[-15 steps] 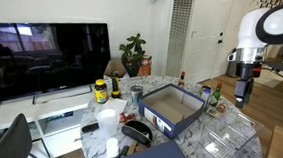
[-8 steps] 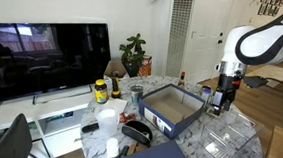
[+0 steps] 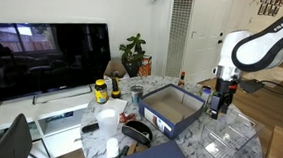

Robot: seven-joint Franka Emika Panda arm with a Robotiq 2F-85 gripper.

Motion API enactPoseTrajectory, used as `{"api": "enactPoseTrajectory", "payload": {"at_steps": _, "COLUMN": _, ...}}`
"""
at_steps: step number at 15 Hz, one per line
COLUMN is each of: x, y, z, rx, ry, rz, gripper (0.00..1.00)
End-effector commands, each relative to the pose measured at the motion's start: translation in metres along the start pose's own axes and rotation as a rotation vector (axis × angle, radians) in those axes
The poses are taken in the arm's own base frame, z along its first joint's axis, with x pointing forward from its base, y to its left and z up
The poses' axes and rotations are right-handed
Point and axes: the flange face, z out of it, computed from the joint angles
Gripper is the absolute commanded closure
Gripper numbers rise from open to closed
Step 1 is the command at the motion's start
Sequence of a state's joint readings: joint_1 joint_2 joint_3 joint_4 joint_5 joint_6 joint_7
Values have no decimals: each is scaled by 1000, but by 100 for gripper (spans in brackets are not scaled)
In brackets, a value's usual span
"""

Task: Pick up the clear storage container and put it in the blue box, pick up the blub box lid and cover the blue box

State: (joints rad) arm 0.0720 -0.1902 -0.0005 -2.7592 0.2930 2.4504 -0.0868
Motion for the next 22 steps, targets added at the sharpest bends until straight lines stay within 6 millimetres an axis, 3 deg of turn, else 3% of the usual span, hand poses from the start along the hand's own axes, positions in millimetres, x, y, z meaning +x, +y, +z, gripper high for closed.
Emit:
{"api": "enactPoseTrajectory", "payload": {"at_steps": 1, "x": 6, "y": -5, "z": 43, "rx": -52, "ry": -24, "rz": -4, "gripper": 0}}
{"api": "enactPoseTrajectory", "payload": {"at_steps": 9, "x": 16, "y": -1, "z": 100, "rx": -118, "ry": -20, "rz": 44, "gripper": 0}}
{"api": "enactPoseTrajectory", "payload": {"at_steps": 10, "x": 17, "y": -1, "z": 104, "rx": -120, "ry": -23, "rz": 52, "gripper": 25}}
{"api": "enactPoseTrajectory", "payload": {"at_steps": 11, "x": 19, "y": -2, "z": 106, "rx": -122, "ry": -21, "rz": 62, "gripper": 26}}
{"api": "enactPoseTrajectory", "payload": {"at_steps": 16, "x": 24, "y": -4, "z": 112, "rx": -132, "ry": -2, "rz": 121, "gripper": 65}}
{"api": "enactPoseTrajectory", "payload": {"at_steps": 20, "x": 19, "y": -13, "z": 104, "rx": -157, "ry": -10, "rz": 178, "gripper": 96}}
{"api": "enactPoseTrajectory", "payload": {"at_steps": 22, "x": 17, "y": -18, "z": 99, "rx": -185, "ry": -6, "rz": 200, "gripper": 100}}
